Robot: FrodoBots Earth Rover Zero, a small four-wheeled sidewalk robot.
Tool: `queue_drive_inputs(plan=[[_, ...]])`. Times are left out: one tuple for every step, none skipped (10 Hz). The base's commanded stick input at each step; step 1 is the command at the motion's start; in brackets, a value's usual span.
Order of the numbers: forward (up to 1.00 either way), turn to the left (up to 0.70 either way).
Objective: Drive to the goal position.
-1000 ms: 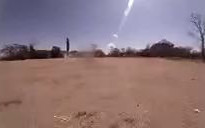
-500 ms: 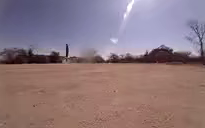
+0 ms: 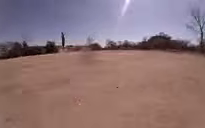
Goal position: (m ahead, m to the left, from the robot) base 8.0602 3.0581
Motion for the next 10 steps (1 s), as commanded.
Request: queue_drive_inputs(plan=[[1.0, 0.0], [1.0, 0.0], [1.0, 0.0], [1.0, 0.0], [1.0, 0.0], [1.0, 0.0], [1.0, 0.0], [1.0, 0.0], [1.0, 0.0], [1.0, 0.0]])
